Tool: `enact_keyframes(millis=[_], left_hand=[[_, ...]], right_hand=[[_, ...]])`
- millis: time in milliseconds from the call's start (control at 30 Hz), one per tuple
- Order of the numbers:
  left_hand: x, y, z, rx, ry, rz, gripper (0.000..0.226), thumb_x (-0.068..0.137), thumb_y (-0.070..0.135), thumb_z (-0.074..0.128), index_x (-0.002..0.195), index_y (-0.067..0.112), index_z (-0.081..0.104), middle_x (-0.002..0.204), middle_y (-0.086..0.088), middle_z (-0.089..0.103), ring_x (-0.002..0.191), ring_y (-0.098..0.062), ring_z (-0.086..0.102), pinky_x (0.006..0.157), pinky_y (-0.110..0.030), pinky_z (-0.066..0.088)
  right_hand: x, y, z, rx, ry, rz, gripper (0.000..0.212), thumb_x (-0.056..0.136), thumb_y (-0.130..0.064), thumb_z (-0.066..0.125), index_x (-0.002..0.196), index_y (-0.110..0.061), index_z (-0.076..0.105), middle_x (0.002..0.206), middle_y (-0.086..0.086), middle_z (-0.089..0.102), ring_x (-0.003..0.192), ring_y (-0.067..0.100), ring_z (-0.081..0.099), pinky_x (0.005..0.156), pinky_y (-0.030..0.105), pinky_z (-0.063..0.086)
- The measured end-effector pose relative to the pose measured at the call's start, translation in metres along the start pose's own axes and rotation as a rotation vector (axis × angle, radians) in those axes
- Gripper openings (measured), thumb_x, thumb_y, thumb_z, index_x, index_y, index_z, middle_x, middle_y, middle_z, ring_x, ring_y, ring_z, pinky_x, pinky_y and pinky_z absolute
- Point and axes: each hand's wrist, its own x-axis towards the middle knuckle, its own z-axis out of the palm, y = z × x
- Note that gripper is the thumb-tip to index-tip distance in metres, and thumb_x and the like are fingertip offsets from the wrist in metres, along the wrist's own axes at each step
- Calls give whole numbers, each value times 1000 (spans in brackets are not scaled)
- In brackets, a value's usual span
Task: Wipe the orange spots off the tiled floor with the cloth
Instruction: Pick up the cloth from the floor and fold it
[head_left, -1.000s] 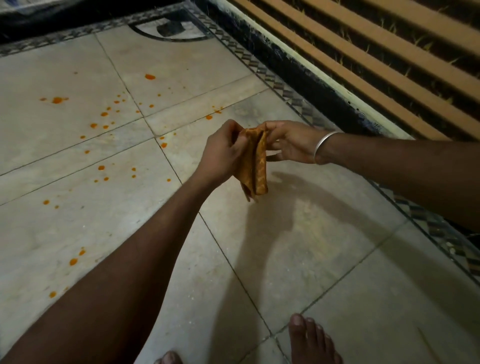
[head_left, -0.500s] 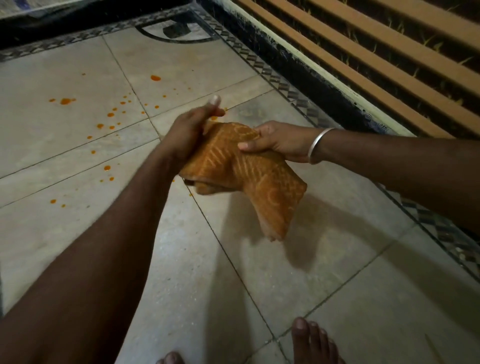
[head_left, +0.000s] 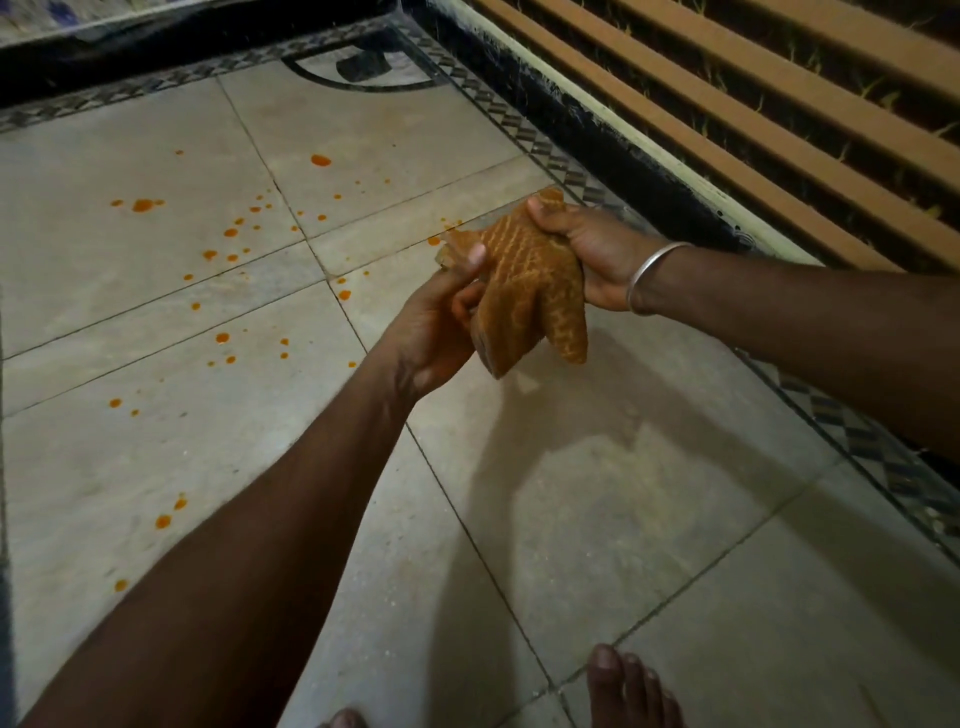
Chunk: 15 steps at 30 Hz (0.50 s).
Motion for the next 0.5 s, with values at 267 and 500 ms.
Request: enact_keyframes(millis=[267,500], left_hand=[[4,16,-2,76,278,120,76,93,6,73,152,32,33,128,-12,53,118,-35,62,99,-57,57],[-2,42,-12,443,163,169,68,77,-9,81,137,21,64,141,-11,50,130,-34,56,97,-50,60]], right_hand=[[7,8,-3,-230,124,-35,64,94,-21,66,148,-22,32,136,12,49,113,28,61,86,42,59],[14,2,-6,-498,-85,-210,126,72,11,80,152,-46,1,141,7,39,113,25,61,81,44,62]])
